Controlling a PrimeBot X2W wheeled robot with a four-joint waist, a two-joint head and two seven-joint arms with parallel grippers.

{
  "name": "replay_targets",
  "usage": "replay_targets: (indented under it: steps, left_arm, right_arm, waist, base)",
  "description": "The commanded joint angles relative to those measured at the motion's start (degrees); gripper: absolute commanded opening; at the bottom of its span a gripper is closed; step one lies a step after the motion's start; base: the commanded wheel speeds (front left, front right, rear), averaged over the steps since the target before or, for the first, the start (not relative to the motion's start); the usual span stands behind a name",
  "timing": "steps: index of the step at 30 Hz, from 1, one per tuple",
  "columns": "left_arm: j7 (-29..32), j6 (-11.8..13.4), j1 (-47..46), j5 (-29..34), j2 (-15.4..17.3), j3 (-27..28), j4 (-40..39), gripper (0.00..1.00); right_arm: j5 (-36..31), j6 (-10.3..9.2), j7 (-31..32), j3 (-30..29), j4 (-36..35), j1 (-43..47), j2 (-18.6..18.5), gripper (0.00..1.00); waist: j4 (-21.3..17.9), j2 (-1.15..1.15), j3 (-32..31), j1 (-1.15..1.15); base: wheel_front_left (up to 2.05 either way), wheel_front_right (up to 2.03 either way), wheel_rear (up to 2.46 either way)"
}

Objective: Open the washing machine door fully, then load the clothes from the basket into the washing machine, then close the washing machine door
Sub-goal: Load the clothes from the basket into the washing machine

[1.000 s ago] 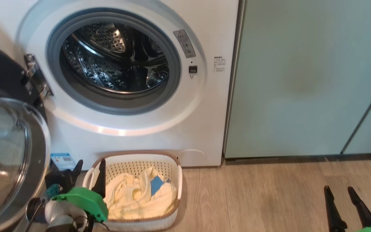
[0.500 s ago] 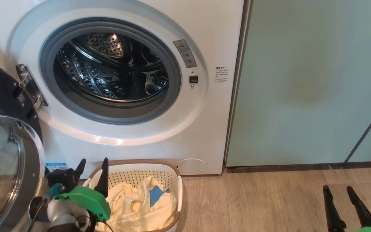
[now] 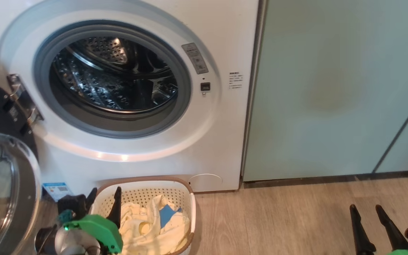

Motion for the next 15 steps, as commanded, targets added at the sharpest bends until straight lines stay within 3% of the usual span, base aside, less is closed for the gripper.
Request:
replay_targets:
  steps: [1,15]
  left_arm:
    - [-0.52,0.23,-1.69,0.08,0.91,1.71,-0.96,1.00]
    - [-0.52,0.07,-4.86,-1.07,1.69,0.26,14.05,1.00]
  right_arm:
    - [0.09,-0.16,-0.56,0.98,-1.68,-2.64,-1.45,1.00]
    - [0.63,-0.16,-0.56,3.75,-1.91,-3.83,-1.71,1.00]
  waist:
    - [-0.71,0.00,0.21,0.00]
    - [-7.90,0.00,4.55,0.00]
  base:
    - [0.00,0.00,0.00]
    - [0.00,0.00,0.00]
